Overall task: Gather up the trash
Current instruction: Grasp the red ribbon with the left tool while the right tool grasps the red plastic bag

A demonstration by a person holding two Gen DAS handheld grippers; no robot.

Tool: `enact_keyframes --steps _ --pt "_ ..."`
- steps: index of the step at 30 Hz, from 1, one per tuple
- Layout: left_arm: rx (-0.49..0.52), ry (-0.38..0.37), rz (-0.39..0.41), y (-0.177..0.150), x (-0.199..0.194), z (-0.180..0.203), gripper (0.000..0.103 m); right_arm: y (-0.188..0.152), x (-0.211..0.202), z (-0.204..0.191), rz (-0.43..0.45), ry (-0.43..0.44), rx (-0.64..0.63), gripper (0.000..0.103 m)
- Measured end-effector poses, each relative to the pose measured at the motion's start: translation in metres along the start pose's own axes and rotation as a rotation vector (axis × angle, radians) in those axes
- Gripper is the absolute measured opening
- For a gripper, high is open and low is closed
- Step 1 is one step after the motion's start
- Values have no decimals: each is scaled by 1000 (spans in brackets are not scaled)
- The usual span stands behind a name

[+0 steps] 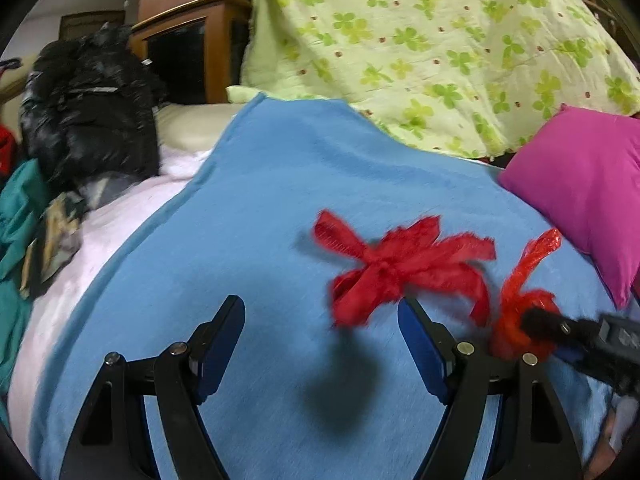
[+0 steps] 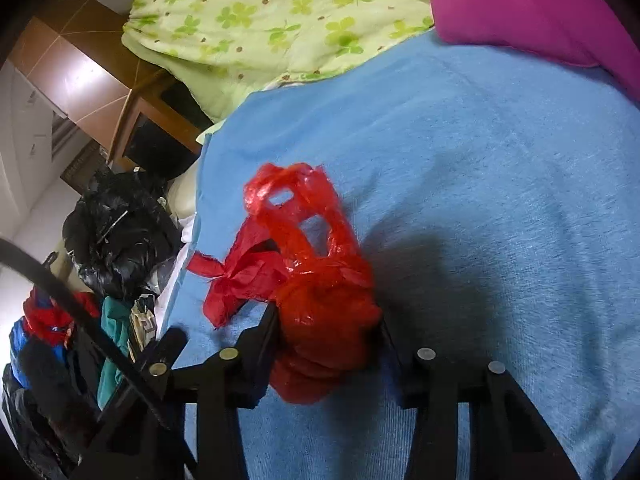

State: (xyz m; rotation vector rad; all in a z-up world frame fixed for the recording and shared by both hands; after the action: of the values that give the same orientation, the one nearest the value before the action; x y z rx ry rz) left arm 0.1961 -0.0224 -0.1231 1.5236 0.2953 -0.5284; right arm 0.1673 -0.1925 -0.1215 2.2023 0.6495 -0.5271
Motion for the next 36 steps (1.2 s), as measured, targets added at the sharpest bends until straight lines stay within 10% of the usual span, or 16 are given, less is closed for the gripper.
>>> enact_keyframes --steps 14,18,21,22,36 --pt "-114 -120 -201 3 81 33 87 9 -74 38 8 -39 0 47" --pt "-78 -131 -187 7 72 47 45 12 -84 44 24 -62 -27 47" --pt "-58 -131 -179 9 60 56 34 16 -97 42 60 -64 -55 47" --pt "-64 -139 -173 11 54 59 14 18 -103 39 78 -62 -71 47" --pt "-85 -232 -117 15 -27 75 8 13 -161 38 170 -102 -200 47"
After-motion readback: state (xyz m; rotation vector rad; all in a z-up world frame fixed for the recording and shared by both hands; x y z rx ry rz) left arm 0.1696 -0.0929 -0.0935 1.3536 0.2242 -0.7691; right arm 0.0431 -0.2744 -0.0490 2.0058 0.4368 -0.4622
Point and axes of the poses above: each gripper's, at about its wrist camera, not at the fingertips, and x roughly the way its jaws point, z to its right, y to its top, the point moved 7 cm from there along x, roughly the way its jaws point, and after that the axes turned 8 degrees about z, right-handed, at the moved point
